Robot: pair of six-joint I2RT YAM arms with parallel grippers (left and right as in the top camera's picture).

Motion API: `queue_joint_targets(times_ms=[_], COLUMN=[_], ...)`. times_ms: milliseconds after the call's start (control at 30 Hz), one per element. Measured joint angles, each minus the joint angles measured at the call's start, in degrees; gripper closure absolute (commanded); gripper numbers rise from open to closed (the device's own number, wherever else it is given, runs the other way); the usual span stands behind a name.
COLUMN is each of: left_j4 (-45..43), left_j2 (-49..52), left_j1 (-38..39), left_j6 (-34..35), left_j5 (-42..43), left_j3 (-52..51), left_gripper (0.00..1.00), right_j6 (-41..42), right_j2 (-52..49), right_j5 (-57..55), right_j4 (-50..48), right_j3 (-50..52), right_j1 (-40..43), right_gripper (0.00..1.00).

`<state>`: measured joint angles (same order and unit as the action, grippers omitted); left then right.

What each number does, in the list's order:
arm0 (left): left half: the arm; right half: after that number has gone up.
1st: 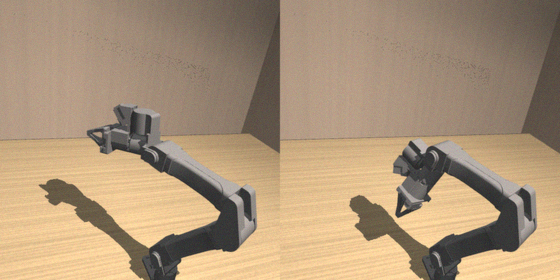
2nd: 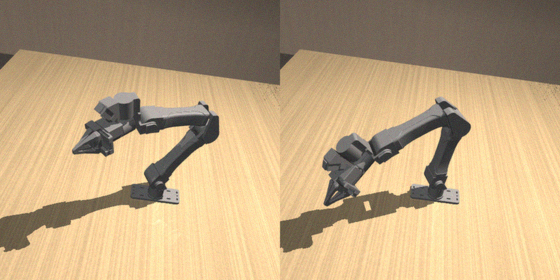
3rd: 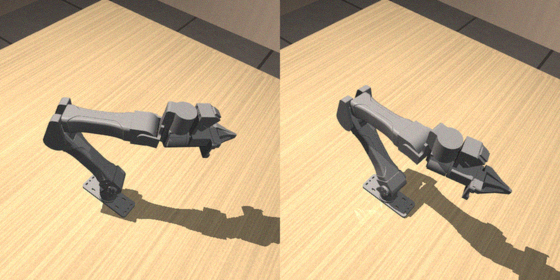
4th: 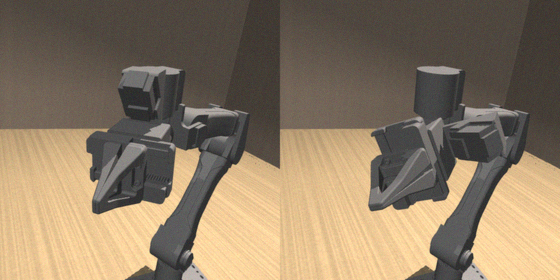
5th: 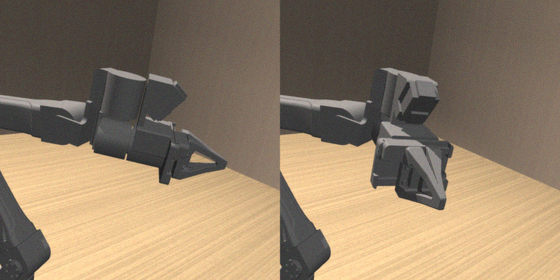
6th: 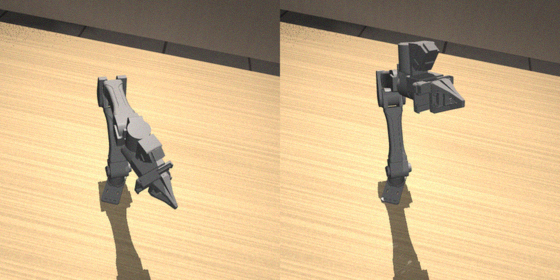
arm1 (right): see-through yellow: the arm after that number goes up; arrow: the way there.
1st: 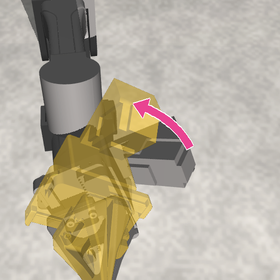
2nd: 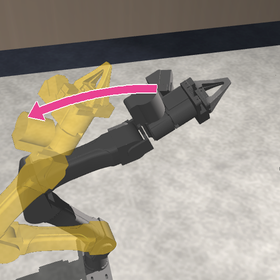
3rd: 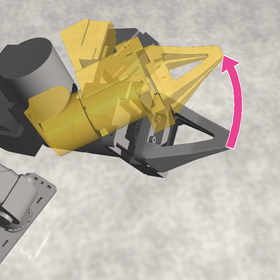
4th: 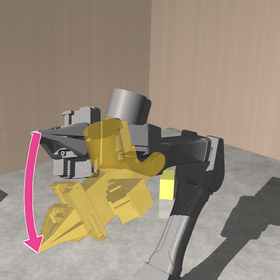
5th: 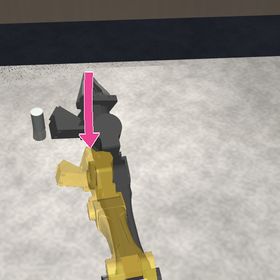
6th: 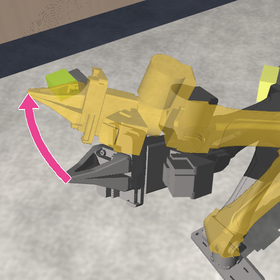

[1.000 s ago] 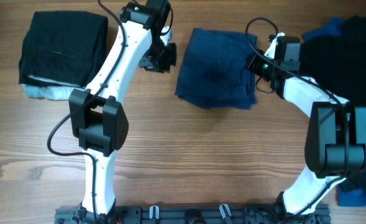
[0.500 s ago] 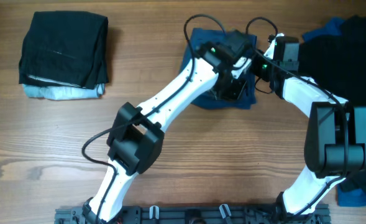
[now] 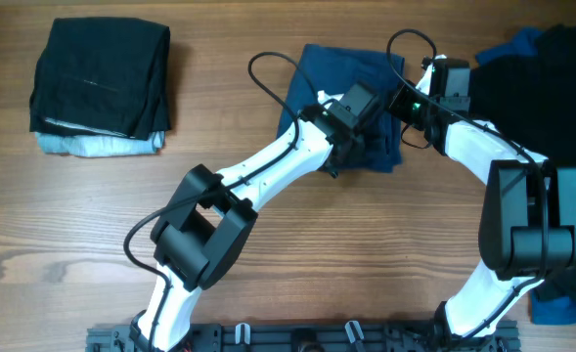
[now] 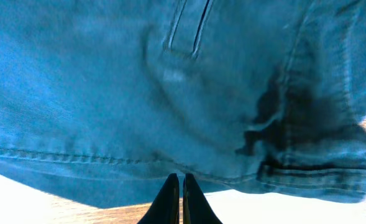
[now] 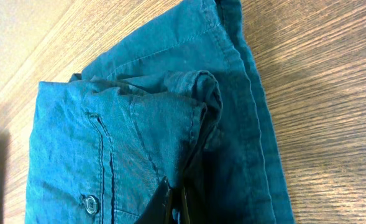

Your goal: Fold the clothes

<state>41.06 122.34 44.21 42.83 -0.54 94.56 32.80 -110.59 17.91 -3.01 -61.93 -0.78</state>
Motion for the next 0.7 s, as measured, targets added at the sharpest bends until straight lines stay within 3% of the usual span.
queue_joint_targets(times_ms=[133,433,700], left_j4=[-1.46,-14.01,-12.83], left_j2=[0.0,-0.04,-0.22], left_j1=[-0.28,-1.6,-1.9], left_j6=[0.61,3.02,3.58], left_j5=[0.74,3.67,3.41], left_j3=[-1.68,-10.8,-11.72], left_gripper=[0.96,0.96,0.96], right_j6=[0.0,0.0,0.0], right_j2=[0.0,0.0,0.0], right_j5=[0.0,0.0,0.02], right_j4=[0.02,0.11,0.15], right_j3=[0.0,0.0,0.0], right_j1=[0.0,-0.04,-0.04], right_gripper=[0.96,0.96,0.96])
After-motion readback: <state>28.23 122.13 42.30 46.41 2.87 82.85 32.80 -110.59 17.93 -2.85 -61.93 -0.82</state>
